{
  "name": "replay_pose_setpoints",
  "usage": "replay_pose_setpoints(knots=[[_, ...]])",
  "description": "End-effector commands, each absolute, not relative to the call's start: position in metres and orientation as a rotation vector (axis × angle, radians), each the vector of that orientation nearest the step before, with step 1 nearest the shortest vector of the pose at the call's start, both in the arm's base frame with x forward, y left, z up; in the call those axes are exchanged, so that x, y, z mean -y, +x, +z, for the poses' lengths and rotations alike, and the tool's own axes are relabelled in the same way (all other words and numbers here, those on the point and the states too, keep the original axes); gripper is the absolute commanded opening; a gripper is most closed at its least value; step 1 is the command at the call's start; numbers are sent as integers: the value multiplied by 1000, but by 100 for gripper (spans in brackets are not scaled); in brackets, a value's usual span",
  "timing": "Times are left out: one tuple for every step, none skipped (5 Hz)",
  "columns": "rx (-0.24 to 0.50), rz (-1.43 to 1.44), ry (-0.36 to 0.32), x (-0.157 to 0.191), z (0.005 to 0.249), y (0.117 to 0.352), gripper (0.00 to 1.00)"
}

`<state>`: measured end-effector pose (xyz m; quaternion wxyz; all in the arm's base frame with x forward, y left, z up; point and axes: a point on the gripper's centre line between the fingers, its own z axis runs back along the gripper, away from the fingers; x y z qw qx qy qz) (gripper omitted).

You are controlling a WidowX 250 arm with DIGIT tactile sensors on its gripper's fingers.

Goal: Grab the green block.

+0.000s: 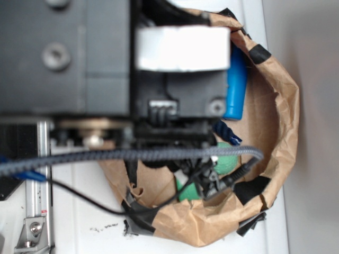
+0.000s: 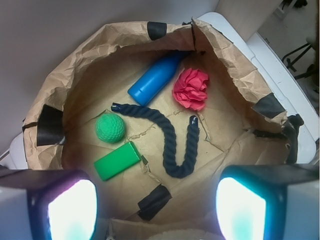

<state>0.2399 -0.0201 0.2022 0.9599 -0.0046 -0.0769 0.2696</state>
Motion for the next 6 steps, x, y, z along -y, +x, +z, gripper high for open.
replay_pose_setpoints(knots=[[215, 751, -28, 38, 145, 267, 100], [182, 844, -72, 54, 126, 269, 100], [120, 862, -103, 71, 112, 261, 100], [106, 868, -86, 74, 102, 248, 100], [97, 905, -55, 69, 91, 246, 100], [90, 958, -35, 64, 81, 251, 100]])
